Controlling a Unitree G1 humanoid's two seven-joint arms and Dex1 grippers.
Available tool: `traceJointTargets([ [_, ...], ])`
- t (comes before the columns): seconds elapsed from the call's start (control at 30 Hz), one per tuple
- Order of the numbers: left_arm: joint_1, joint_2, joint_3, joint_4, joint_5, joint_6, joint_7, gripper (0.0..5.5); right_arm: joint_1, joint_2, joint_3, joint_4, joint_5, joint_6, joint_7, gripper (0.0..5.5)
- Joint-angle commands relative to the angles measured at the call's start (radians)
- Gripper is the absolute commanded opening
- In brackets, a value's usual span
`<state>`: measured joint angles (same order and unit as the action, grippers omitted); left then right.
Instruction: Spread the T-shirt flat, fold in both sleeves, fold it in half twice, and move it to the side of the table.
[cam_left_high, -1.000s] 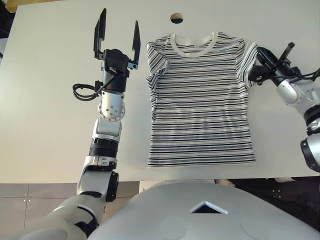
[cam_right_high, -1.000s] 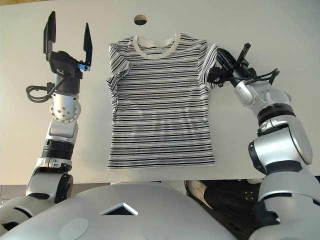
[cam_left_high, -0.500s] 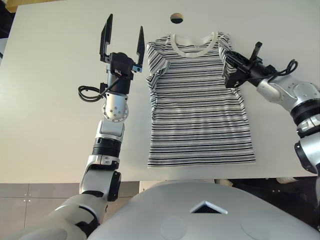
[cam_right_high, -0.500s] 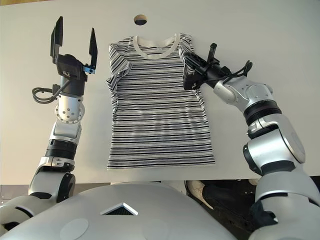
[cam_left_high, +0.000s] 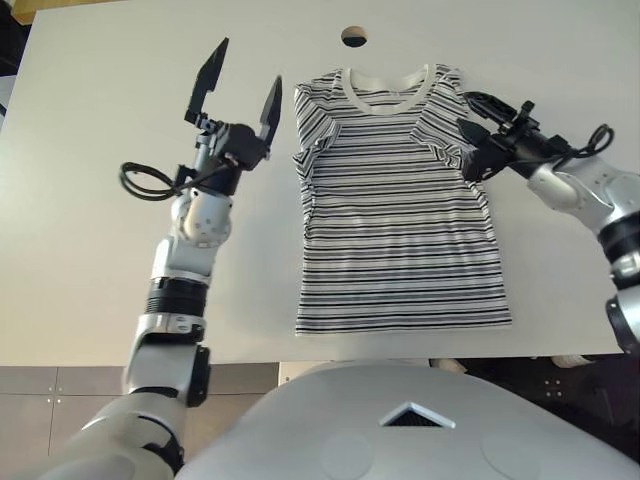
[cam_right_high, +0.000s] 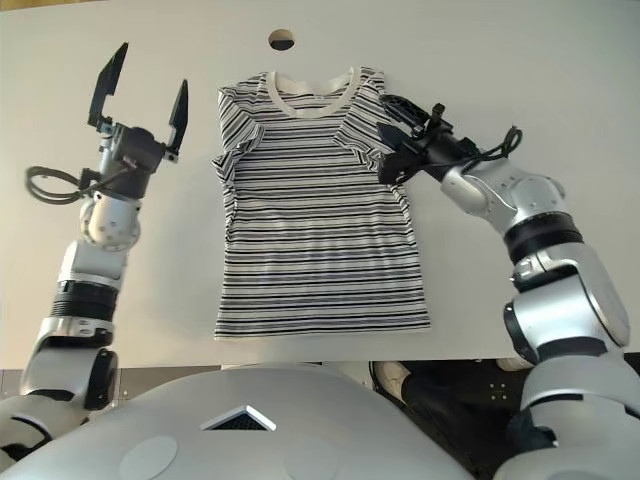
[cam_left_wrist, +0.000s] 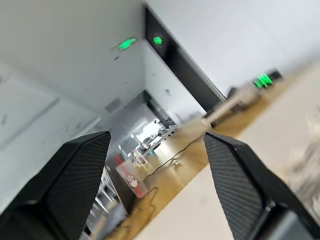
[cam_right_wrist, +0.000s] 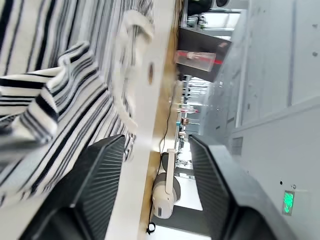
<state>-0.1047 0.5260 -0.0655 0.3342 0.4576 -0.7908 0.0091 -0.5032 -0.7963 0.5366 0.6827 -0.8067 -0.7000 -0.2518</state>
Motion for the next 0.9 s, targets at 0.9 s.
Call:
traceJointTargets([
  [0.9, 0.353, 0.439, -0.356, -0.394, -0.165, -0.028, -0.709, 3.49, 0.891, -0.461, -0.315, -0.963, 0.32, 0.105, 0.881, 2.63],
])
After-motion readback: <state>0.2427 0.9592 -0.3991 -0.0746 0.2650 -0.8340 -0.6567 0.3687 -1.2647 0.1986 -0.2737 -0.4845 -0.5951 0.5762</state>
